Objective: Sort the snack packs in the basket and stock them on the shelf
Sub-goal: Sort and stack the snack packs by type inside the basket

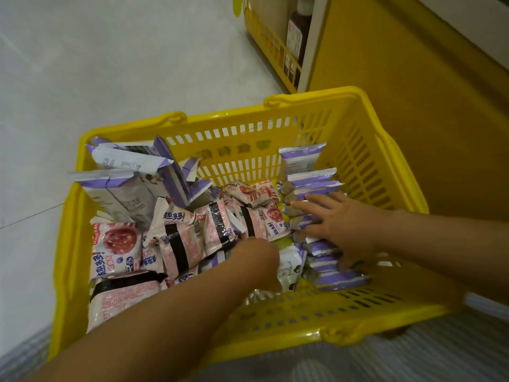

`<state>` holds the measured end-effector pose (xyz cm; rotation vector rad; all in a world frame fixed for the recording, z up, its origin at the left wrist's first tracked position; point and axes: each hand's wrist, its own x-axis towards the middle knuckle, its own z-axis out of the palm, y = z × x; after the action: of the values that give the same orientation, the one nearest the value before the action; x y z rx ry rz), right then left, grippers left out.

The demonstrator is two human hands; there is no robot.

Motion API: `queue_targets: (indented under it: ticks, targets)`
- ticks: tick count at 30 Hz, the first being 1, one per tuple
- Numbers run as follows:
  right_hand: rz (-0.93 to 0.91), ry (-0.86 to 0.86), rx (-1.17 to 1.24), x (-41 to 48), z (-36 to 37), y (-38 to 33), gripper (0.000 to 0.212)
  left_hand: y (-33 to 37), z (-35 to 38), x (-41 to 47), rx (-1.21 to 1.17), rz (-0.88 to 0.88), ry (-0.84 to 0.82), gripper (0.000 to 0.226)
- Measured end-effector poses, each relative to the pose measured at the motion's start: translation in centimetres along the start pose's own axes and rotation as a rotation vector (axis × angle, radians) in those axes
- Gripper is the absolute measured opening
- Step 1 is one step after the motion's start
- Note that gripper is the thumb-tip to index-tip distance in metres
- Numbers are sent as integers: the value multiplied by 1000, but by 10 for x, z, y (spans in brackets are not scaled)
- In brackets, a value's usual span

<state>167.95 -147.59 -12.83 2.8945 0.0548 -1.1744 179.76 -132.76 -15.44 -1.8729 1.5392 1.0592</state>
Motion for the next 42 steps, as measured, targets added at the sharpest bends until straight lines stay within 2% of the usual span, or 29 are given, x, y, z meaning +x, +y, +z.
queue_targets:
  ticks: [3,5,8,10,11,13,16,19,22,24,26,27,30,32,34,38,40,42]
  targets:
    - [-26,-12,44,-2,-1,5,100,-3,-12,-9,-163,-29,-4,64]
    - [-39,-9,82,-2,-6,7,93,-8,-28,-17,-161,-40,-17,60]
    - [-27,-11,250,-1,-20,11,76,-17,-59,-32,-112,-37,-66,60]
    - [4,16,391,-2,-28,14,57,-24,-77,-44,-122,-48,-77,61]
    - [27,73,444,-3,-31,17,44,-28,-85,-50,-121,-58,-69,59]
    - [160,293,535,-3,-38,22,24,-38,-103,-60,-131,-80,-18,54]
    - [456,713,754,-4,-53,33,23,-54,-126,-70,-285,-99,148,45]
    - [536,1023,924,-6,-68,44,23,-53,-129,-59,-681,12,431,34]
    - [546,1192,969,-8,-73,44,23,-20,-108,-24,-1168,42,558,45]
    - [535,1177,882,-8,-66,41,22,9,-92,-2,-1390,44,563,47]
    - [496,1084,831,-6,-55,37,23,33,-79,16,-1434,109,590,49]
    - [471,1023,814,-4,-49,35,25,40,-75,24,-1333,110,602,56]
    - [390,856,680,2,-33,29,34,47,-69,38,-972,-58,556,73]
    - [345,779,559,4,-26,25,43,43,-70,42,-916,-62,468,79]
    - [326,701,454,5,-21,26,50,33,-69,44,-918,52,414,81]
    - [323,541,369,5,-20,33,62,8,-79,30,-862,220,408,71]
    - [327,488,356,1,-28,34,67,-3,-89,11,-758,229,409,59]
    - [315,493,338,0,-47,33,62,-16,-95,-10,-669,213,456,48]
